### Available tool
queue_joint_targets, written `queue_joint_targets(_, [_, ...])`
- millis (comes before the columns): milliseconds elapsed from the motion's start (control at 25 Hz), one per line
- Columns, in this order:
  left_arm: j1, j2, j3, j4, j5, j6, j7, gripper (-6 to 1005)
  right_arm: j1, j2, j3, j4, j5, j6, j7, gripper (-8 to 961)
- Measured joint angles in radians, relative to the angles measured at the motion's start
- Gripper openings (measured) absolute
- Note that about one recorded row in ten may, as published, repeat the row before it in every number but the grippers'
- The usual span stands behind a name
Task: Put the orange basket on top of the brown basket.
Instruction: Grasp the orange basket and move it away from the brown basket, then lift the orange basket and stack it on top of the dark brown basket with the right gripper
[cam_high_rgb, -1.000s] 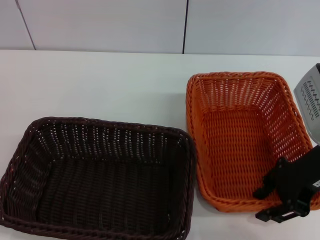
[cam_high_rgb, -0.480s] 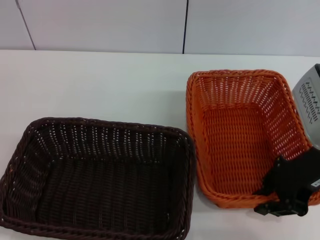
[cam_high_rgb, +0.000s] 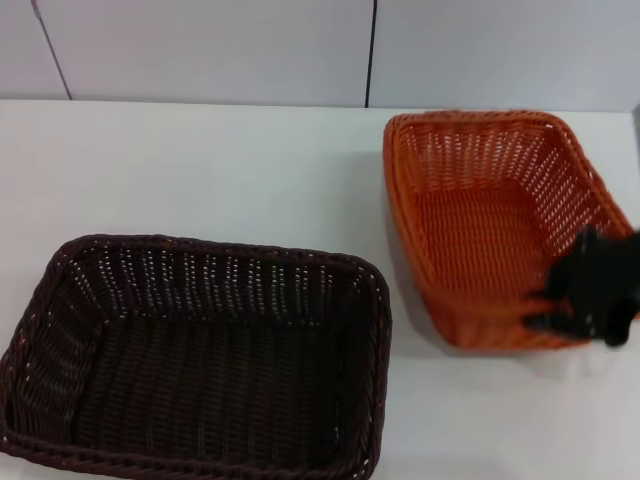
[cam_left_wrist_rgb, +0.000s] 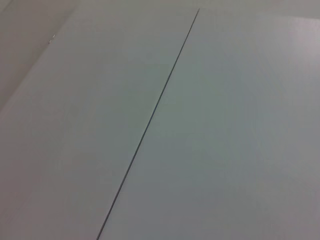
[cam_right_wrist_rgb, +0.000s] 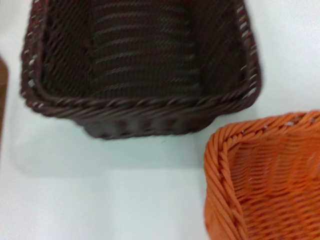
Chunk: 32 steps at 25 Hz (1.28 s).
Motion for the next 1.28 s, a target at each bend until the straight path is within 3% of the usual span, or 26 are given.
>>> queue_joint_targets(400, [0.007, 0.001, 0.0, 0.014, 0.01, -0.012, -0.007, 754, 0.064, 0.039, -0.051, 0.235, -0.008, -0.029, -0.011, 158])
queue_joint_targets(800, [0.008, 0.003, 0.004, 0.014, 0.01, -0.017, -0.021, 754, 0.102, 0.037, -0.108, 0.448, -0.018, -0.042, -0.045, 168])
queue_joint_targets(1040, [-0.001, 0.003, 0.021, 0.03, 0.007, -0.022, -0.039, 754, 0.161, 0.04, -0.164, 0.438, -0.01, -0.064, -0.155, 174])
queue_joint_targets(1280, [-0.018, 0.0, 0.018, 0.07, 0.002, -0.031, -0.043, 754, 0.185, 0.041, -0.166, 0.324, 0.17, -0.151, -0.451, 180])
